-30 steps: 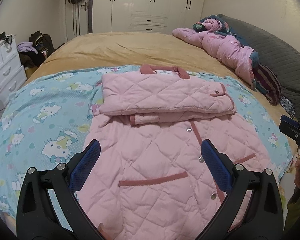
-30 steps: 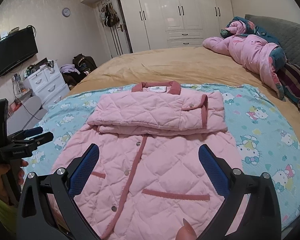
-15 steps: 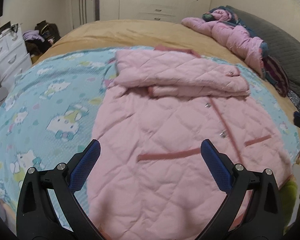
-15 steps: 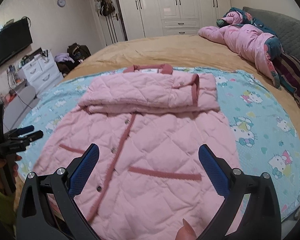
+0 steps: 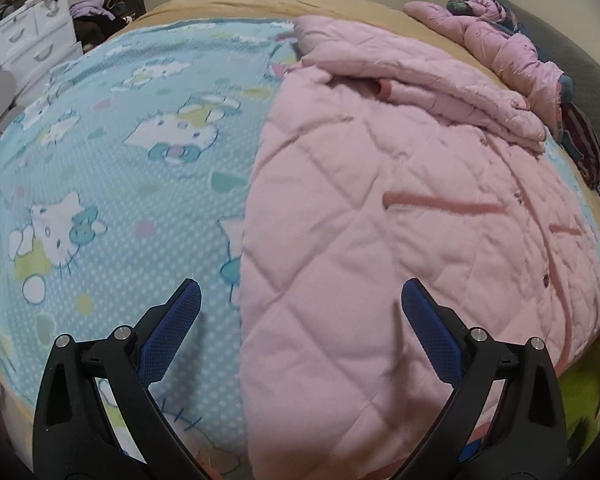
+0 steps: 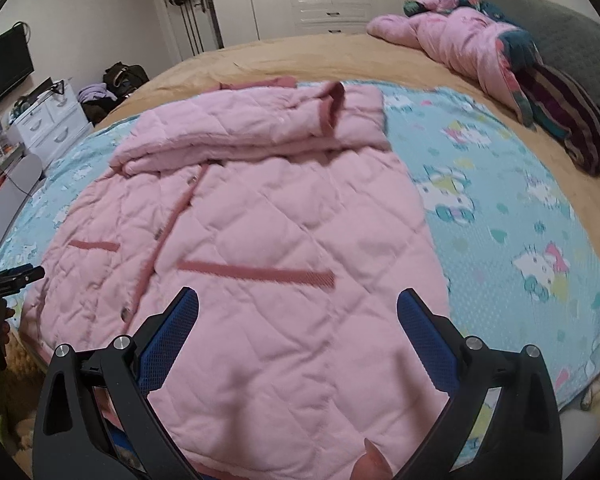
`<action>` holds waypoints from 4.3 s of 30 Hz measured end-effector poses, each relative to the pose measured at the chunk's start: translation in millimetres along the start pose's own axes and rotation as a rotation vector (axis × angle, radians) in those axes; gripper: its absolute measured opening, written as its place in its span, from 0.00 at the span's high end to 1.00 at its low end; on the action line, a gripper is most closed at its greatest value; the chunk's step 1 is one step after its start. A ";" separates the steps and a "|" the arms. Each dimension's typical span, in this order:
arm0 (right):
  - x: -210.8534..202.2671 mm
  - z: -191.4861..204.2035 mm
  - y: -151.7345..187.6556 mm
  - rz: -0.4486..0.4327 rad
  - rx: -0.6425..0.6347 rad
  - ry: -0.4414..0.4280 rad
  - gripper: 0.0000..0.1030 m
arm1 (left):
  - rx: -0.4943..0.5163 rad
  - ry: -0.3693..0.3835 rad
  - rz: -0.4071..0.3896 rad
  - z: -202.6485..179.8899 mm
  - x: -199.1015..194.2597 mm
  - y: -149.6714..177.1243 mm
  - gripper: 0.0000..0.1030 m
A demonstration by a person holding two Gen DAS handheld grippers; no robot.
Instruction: Fold large clothes
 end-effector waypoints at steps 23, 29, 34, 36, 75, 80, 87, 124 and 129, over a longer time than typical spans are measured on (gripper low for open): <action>24.9 -55.7 56.5 0.173 0.019 0.011 0.04 | -0.043 0.078 0.033 5.4 18.6 22.2 0.12; 40.5 -66.4 73.1 0.265 0.119 -0.135 0.04 | -0.045 0.126 0.033 3.4 15.0 26.3 0.23; 34.1 -61.4 79.5 0.257 0.104 -0.183 0.14 | -0.063 0.153 0.035 6.6 12.9 31.3 0.22; 27.3 -59.4 81.4 0.244 0.093 -0.181 0.21 | -0.060 0.152 0.034 6.7 13.1 32.0 0.22; -58.1 -70.5 -73.8 -0.147 0.309 -0.438 0.77 | 0.092 0.328 -0.259 -71.5 -81.0 -95.1 0.90; -47.5 -80.8 -98.7 -0.150 0.388 -0.453 0.77 | 0.070 0.336 -0.290 -67.0 -80.7 -122.9 0.90; -25.9 -86.1 -140.5 -0.142 0.443 -0.458 0.77 | 0.026 0.322 -0.296 -59.4 -68.2 -162.5 0.89; 124.0 -81.8 -252.9 -0.105 0.533 -0.301 0.77 | -0.010 0.132 -0.214 -25.8 61.2 -279.0 0.88; 145.1 -81.9 -254.2 -0.083 0.560 -0.308 0.77 | -0.025 0.125 -0.191 -21.2 78.3 -284.5 0.88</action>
Point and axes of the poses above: each gripper's, at about its wrist camera, not at the fingertips, and x roughly the way its jaws point, z to its left, y to its underside, the point moved 4 cm from there along x, roughly the way its jaws point, and after that the axes turned 13 degrees about y, right-handed, at the moved point
